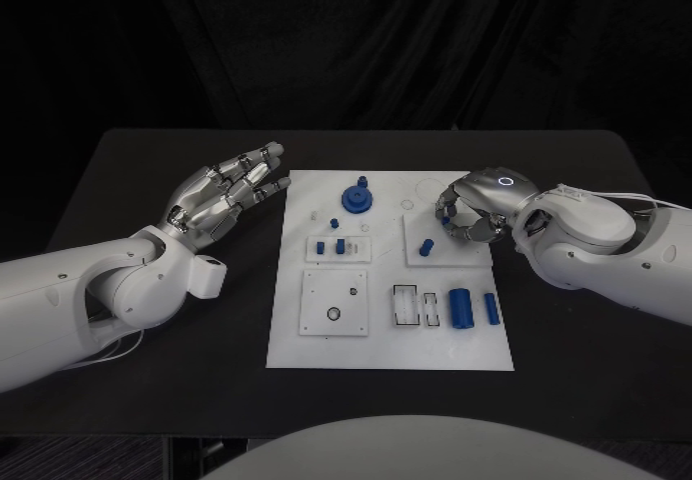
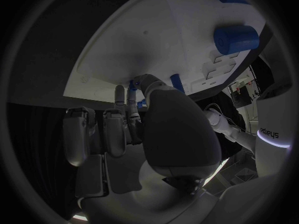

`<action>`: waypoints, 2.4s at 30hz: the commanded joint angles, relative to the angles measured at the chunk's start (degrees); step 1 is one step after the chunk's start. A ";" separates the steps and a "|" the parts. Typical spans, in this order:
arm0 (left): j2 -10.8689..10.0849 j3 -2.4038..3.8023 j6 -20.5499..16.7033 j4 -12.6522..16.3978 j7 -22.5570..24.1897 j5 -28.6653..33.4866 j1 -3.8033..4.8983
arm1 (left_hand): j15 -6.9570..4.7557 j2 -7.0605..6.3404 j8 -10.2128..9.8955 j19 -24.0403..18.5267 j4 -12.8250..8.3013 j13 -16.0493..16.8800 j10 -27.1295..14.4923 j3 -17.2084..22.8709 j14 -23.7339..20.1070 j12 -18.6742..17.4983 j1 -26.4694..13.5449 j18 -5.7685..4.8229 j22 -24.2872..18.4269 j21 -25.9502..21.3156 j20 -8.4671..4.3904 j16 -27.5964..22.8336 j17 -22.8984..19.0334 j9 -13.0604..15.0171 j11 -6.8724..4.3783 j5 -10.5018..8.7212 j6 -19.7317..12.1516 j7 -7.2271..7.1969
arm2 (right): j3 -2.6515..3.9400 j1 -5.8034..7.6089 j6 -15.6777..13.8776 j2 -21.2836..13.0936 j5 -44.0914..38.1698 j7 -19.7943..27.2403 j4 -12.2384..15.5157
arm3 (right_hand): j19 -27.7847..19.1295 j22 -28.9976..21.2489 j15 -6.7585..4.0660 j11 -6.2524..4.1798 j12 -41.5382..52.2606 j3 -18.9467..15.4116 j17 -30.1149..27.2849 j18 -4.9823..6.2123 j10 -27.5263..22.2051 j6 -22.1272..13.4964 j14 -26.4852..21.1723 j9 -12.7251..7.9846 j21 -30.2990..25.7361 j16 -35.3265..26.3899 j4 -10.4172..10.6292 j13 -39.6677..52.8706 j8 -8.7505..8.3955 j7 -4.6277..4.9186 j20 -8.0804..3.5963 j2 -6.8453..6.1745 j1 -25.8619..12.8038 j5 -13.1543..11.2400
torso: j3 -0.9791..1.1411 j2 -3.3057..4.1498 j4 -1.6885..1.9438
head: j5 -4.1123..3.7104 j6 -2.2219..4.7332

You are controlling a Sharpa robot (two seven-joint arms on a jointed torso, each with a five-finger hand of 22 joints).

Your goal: Assemble the parts on the task board

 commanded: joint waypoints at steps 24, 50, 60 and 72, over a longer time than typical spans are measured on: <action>1.04 0.05 0.77 -1.19 -0.41 0.32 -0.06 | 0.63 0.32 0.47 0.55 -1.16 0.08 0.40 0.90 0.47 0.56 1.73 0.99 0.21 0.47 1.17 0.69 0.12 0.10 0.68 1.03 1.01 0.20 | 0.03 -0.47 -3.11 0.38 1.64 1.69 -0.88 | 3.49 13.40 -2.25 -1.93 0.52 2.73 11.11 -0.97 7.38 3.48 5.05 4.42 0.44 0.46 -2.91 0.00 4.87 2.34 -2.09 1.93 1.83 -2.03 | -0.02 0.07 0.01 | -0.19 -0.01; 0.87 0.04 0.23 -1.35 -0.51 0.33 -0.08 | 0.46 0.06 -0.63 0.48 -1.41 0.06 0.32 1.45 -0.03 0.51 1.78 1.05 -0.26 0.46 1.42 0.72 0.02 -0.92 1.22 1.74 -3.86 1.36 | 0.05 0.54 -3.48 -0.95 1.65 0.37 1.11 | 3.37 13.29 -2.07 -1.67 -0.87 2.96 10.73 -0.90 8.27 4.63 4.96 4.78 0.13 0.13 -3.16 -0.66 5.24 2.45 -2.03 2.20 1.58 -3.62 | -0.02 -0.03 -0.08 | -0.34 -0.01; 1.01 0.04 0.21 -1.42 -0.66 0.33 -0.08 | -0.29 -0.01 -0.54 -0.54 -1.30 0.06 0.32 1.61 -0.60 0.58 1.65 1.13 -1.44 -0.06 0.61 0.53 -0.06 -1.01 1.64 1.71 -4.38 1.82 | 0.05 2.67 -2.57 -1.50 1.65 -0.42 2.71 | 3.36 13.28 -2.08 -1.68 -1.29 2.90 10.66 -0.89 8.78 5.24 4.94 4.93 0.08 0.07 -3.13 -0.91 5.47 2.48 -2.04 2.34 1.40 -4.20 | 0.00 0.04 0.00 | -0.52 -0.01; 1.34 0.04 0.58 -1.85 -1.12 0.34 -0.09 | -0.45 -0.01 -0.47 -0.66 -1.29 0.06 0.32 1.67 -0.76 0.60 1.64 1.14 -1.52 -0.13 0.40 0.47 -0.09 -0.97 1.77 1.69 -4.22 1.96 | 0.05 3.83 -0.81 -1.86 1.65 -0.67 6.41 | 3.35 13.26 -1.99 -1.76 -2.02 2.85 10.60 -0.89 9.47 5.45 4.93 4.86 0.03 0.02 -3.07 -1.33 5.23 2.38 -1.99 2.37 1.18 -5.29 | 0.04 0.03 -0.02 | 0.39 -0.01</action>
